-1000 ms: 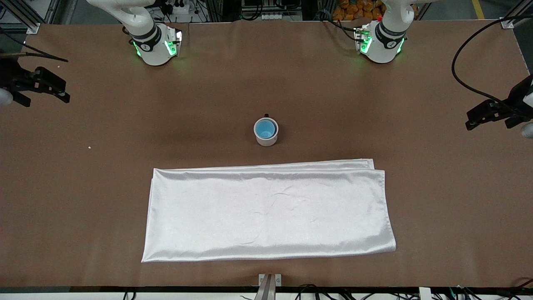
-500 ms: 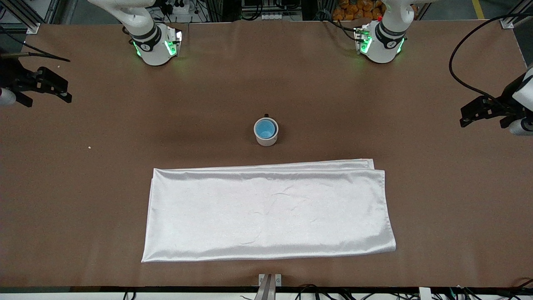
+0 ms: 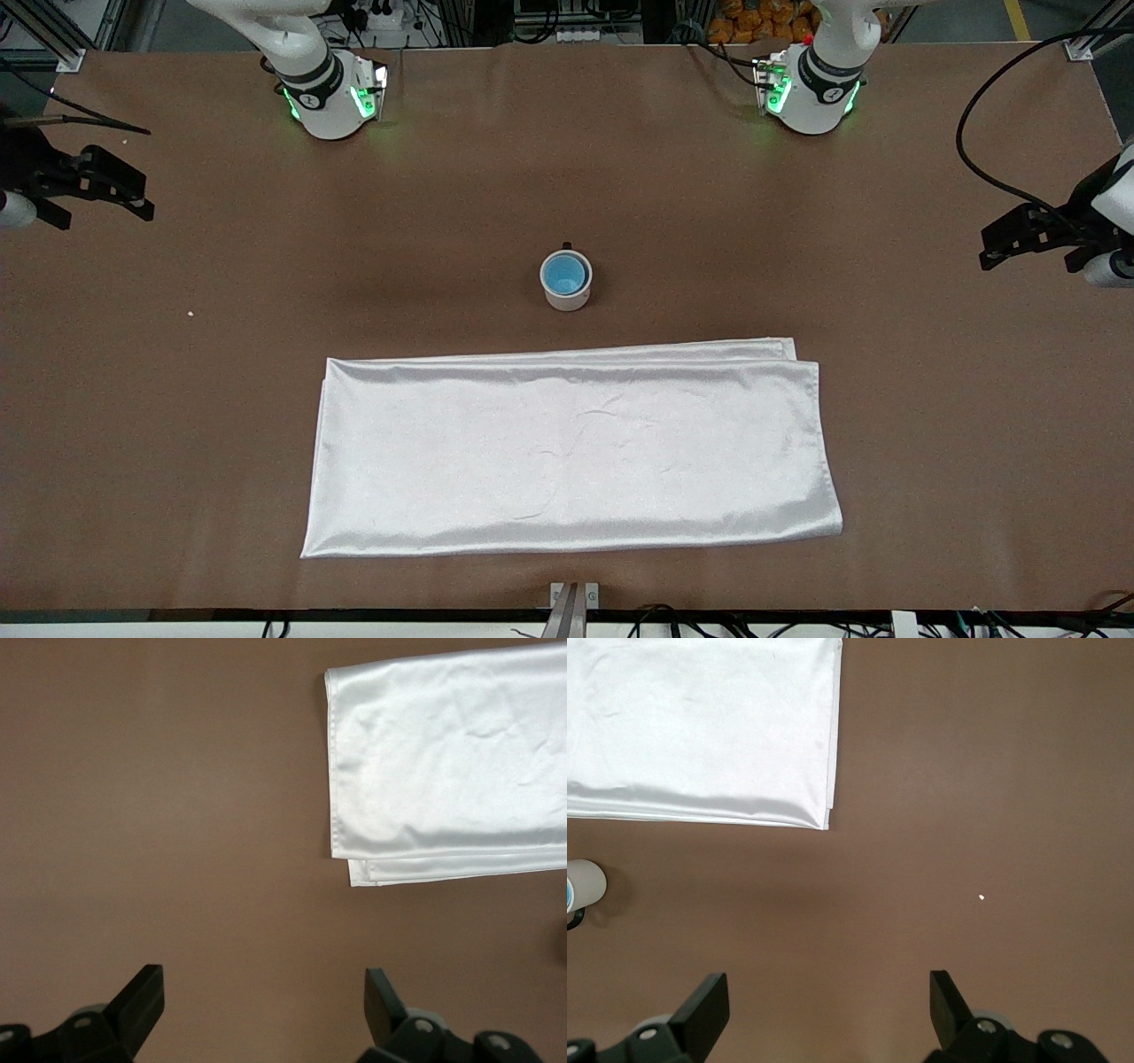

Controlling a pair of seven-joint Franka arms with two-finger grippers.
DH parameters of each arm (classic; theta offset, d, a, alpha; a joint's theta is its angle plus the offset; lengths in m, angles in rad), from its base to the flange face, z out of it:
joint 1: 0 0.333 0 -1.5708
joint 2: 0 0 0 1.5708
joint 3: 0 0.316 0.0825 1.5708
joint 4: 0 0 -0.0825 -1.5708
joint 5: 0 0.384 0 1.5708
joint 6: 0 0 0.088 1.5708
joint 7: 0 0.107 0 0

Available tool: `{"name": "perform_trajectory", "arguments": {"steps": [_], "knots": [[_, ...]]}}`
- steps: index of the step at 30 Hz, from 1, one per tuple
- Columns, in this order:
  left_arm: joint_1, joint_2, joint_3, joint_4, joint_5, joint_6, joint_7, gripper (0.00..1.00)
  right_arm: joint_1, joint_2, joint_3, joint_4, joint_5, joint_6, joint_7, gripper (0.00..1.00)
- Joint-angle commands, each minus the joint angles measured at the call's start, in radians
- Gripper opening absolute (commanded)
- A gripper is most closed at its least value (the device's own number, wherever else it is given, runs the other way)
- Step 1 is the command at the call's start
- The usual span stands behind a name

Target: Place blue cup into white mug on table

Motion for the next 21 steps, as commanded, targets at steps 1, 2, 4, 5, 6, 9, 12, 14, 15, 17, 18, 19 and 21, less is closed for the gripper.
{"name": "perform_trajectory", "arguments": {"steps": [1, 2, 4, 5, 6, 9, 12, 14, 15, 17, 18, 19, 21], "knots": [[0.004, -0.023, 0.003, -0.013, -0.024, -0.01, 0.011, 1.0, -0.016, 0.009, 0.017, 0.027, -0.013, -0.019, 0.012, 1.0], [0.004, -0.023, 0.003, -0.013, -0.024, -0.01, 0.01, 1.0, -0.015, 0.009, 0.019, 0.026, -0.013, -0.019, 0.011, 1.0], [0.004, -0.025, 0.003, -0.013, -0.025, -0.01, 0.002, 1.0, -0.016, 0.009, 0.019, 0.024, -0.013, -0.019, 0.009, 1.0], [0.004, -0.025, 0.003, -0.013, -0.025, -0.01, -0.008, 1.0, -0.016, 0.009, 0.019, 0.024, -0.013, -0.019, 0.009, 1.0], [0.004, -0.025, 0.003, -0.011, -0.025, -0.01, -0.025, 1.0, -0.016, 0.009, 0.019, 0.024, -0.013, -0.019, 0.009, 1.0], [0.004, -0.026, 0.001, -0.011, -0.025, -0.01, -0.056, 1.0, -0.016, 0.012, 0.019, 0.024, -0.013, -0.019, 0.012, 1.0], [0.004, -0.026, 0.003, -0.011, -0.025, -0.01, -0.059, 1.0, -0.013, 0.012, 0.019, 0.022, -0.013, -0.018, 0.012, 1.0], [0.004, -0.026, 0.003, -0.013, -0.025, -0.01, -0.059, 1.0, -0.012, 0.012, 0.019, 0.022, -0.013, -0.018, 0.012, 1.0], [0.004, -0.026, 0.003, -0.013, -0.025, -0.01, -0.059, 1.0, -0.012, 0.013, 0.019, 0.021, -0.012, -0.016, 0.012, 1.0], [0.004, -0.026, 0.003, -0.011, -0.025, -0.012, -0.059, 1.0, -0.012, 0.013, 0.019, 0.021, -0.012, -0.015, 0.012, 1.0], [0.004, -0.026, 0.003, -0.013, -0.025, -0.012, -0.059, 1.0, -0.012, 0.013, 0.019, 0.021, -0.012, -0.016, 0.012, 1.0], [0.004, -0.026, 0.003, -0.011, -0.025, -0.012, -0.059, 1.0, -0.012, 0.013, 0.019, 0.021, -0.012, -0.015, 0.012, 1.0], [0.004, -0.026, 0.003, -0.011, -0.024, -0.012, -0.059, 1.0, -0.012, 0.015, 0.019, 0.021, -0.012, -0.015, 0.012, 1.0]]}}
